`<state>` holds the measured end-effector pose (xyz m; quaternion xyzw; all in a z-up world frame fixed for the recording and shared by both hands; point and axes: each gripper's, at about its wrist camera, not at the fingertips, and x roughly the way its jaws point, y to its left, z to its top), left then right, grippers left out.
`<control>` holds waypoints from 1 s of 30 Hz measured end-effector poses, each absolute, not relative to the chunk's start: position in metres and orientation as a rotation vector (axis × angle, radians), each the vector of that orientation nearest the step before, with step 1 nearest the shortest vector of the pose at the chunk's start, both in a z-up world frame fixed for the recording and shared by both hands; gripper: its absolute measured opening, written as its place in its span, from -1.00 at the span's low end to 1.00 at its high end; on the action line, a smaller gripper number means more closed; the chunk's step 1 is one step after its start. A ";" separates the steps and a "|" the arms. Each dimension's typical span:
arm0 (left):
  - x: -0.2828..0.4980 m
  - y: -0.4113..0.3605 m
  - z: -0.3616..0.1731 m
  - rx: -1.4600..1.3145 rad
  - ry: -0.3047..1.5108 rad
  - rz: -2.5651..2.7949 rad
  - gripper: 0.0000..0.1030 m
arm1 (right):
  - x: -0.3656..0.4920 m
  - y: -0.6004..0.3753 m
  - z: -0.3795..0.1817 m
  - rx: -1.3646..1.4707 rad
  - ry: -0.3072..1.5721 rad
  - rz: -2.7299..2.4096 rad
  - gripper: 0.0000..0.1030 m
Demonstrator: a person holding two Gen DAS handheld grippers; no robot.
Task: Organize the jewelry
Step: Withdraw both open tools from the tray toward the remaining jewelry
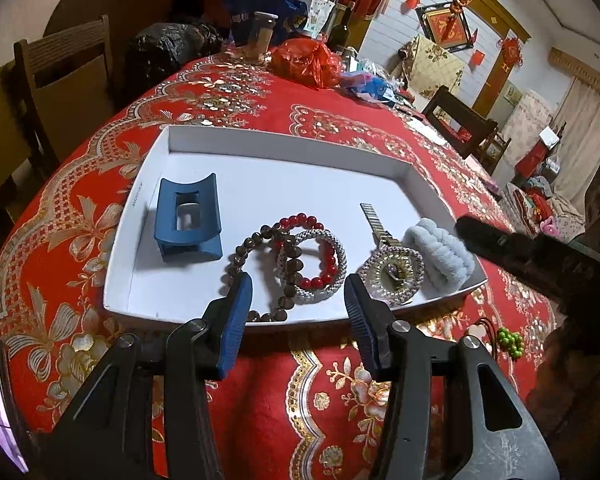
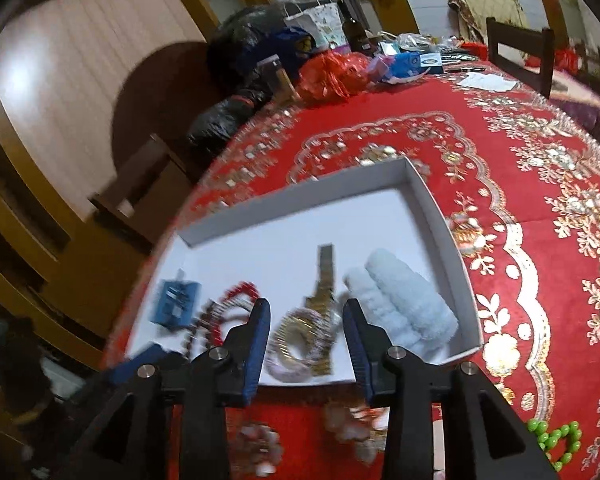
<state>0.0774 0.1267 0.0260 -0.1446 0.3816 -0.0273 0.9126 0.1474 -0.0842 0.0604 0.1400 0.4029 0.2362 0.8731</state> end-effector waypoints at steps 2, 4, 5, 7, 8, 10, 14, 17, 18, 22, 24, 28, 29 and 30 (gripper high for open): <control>0.075 0.126 0.028 -0.300 0.781 -0.061 -0.08 | 0.145 -0.093 0.070 0.309 0.829 0.493 -0.30; 0.071 0.124 0.030 -0.299 0.777 -0.073 -0.08 | 0.139 -0.106 0.078 0.302 0.815 0.475 -0.30; 0.069 0.122 0.031 -0.297 0.778 -0.078 -0.08 | 0.136 -0.112 0.080 0.295 0.813 0.465 -0.30; 0.065 0.113 0.030 -0.287 0.783 -0.102 -0.08 | 0.128 -0.131 0.082 0.259 0.817 0.419 -0.30; 0.064 0.108 0.029 -0.283 0.788 -0.115 -0.08 | 0.123 -0.145 0.082 0.246 0.819 0.391 -0.30; 0.058 0.093 0.029 -0.264 0.795 -0.156 -0.08 | 0.113 -0.171 0.076 0.220 0.832 0.324 -0.29; 0.045 0.051 0.022 -0.203 0.827 -0.280 -0.08 | 0.088 -0.227 0.055 0.142 0.896 0.100 -0.27; 0.042 0.015 0.015 -0.124 0.855 -0.356 -0.08 | 0.075 -0.267 0.032 0.251 0.980 -0.025 -0.27; 0.044 0.005 0.012 -0.107 0.867 -0.372 -0.08 | 0.072 -0.274 0.026 0.284 1.002 -0.050 -0.27; 0.058 -0.028 0.003 -0.072 0.912 -0.401 -0.08 | 0.070 -0.288 0.024 0.345 0.995 -0.084 -0.27; 0.064 -0.037 0.002 -0.059 0.920 -0.404 -0.08 | 0.071 -0.289 0.022 0.355 1.002 -0.079 -0.26; 0.080 -0.056 -0.001 -0.012 0.934 -0.409 -0.08 | 0.074 -0.288 0.017 0.386 1.010 -0.058 -0.26; 0.083 -0.060 -0.001 -0.011 0.939 -0.421 -0.08 | 0.075 -0.287 0.017 0.394 1.007 -0.056 -0.26; 0.085 -0.062 -0.002 -0.008 0.941 -0.431 -0.08 | 0.075 -0.285 0.016 0.397 1.006 -0.053 -0.26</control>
